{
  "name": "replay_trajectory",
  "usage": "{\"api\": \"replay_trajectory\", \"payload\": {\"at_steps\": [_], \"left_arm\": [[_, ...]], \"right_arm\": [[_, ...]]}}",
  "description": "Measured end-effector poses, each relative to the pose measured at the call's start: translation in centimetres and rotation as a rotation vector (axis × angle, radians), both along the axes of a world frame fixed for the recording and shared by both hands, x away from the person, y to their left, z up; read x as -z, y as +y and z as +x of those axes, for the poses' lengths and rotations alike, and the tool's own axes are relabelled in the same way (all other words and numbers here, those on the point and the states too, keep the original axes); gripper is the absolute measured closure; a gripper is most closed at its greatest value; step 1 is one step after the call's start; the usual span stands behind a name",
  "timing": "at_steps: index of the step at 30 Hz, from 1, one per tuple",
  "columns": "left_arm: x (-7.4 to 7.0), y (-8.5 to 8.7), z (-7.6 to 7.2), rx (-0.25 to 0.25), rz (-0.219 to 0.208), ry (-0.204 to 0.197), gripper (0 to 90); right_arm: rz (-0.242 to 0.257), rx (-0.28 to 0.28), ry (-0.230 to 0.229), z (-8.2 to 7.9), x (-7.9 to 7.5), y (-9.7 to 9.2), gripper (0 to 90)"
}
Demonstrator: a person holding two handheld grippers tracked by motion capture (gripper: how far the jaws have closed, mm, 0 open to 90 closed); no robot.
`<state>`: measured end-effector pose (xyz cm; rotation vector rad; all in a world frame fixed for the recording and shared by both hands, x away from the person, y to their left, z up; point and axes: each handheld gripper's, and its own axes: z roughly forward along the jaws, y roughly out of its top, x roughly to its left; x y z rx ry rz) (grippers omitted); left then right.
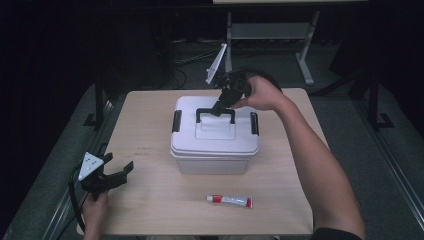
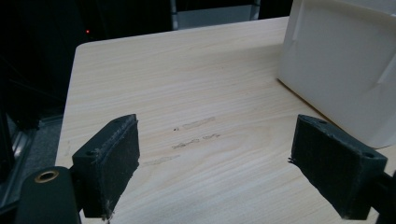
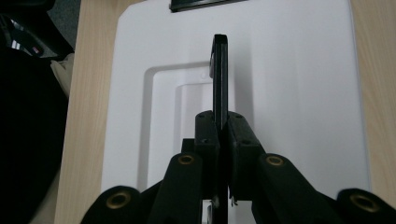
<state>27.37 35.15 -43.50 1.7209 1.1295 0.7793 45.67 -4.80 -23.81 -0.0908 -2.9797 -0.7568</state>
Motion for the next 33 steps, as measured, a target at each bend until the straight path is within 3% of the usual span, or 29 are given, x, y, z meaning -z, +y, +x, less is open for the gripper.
{"api": "replay_trajectory", "payload": {"at_steps": [16, 33], "left_arm": [[-0.1, 0.3, -0.1, -0.005, -0.026, -0.011, 14.7], [0.0, 0.3, -0.1, -0.010, -0.025, -0.008, 14.7]], "right_arm": [[-0.003, 0.071, -0.046, -2.1, -1.9, -4.9, 83.9], [0.020, 0.179, -0.049, -4.6, -1.1, -11.5, 83.9]]}}
